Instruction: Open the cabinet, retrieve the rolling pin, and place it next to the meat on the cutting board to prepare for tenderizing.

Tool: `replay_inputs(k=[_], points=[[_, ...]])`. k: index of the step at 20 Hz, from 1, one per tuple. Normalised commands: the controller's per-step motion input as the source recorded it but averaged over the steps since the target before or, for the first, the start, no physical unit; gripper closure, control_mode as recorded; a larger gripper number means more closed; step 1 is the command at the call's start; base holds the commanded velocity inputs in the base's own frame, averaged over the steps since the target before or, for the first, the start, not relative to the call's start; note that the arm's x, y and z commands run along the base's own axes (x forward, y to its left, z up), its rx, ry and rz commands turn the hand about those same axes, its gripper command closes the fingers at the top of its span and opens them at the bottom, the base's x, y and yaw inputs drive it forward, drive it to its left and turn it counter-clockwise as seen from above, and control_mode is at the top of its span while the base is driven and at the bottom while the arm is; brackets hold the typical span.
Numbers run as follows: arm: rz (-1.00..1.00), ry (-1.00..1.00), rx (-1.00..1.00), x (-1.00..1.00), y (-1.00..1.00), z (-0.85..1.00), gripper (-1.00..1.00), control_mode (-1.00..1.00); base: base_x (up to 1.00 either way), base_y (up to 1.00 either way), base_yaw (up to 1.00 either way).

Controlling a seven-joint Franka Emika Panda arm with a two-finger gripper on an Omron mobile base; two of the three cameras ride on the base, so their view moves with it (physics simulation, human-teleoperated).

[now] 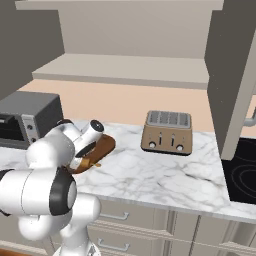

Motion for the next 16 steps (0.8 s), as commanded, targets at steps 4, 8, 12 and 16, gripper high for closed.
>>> replay_inputs(k=[4, 8, 12, 16], points=[[-0.02, -0.03, 0.00, -0.14, 0.00, 0.35, -1.00, -1.00, 0.00, 0.00, 0.00], [-0.04, 0.00, 0.00, -0.21, -0.01, 0.44, -1.00, -1.00, 0.00, 0.00, 0.00], [-0.05, 0.00, 0.00, -0.25, -0.03, 0.50, -1.00, -1.00, 0.00, 0.00, 0.00], [-0.07, 0.00, 0.02, -0.44, -0.05, 0.45, -1.00, -1.00, 0.00, 0.00, 0.00]])
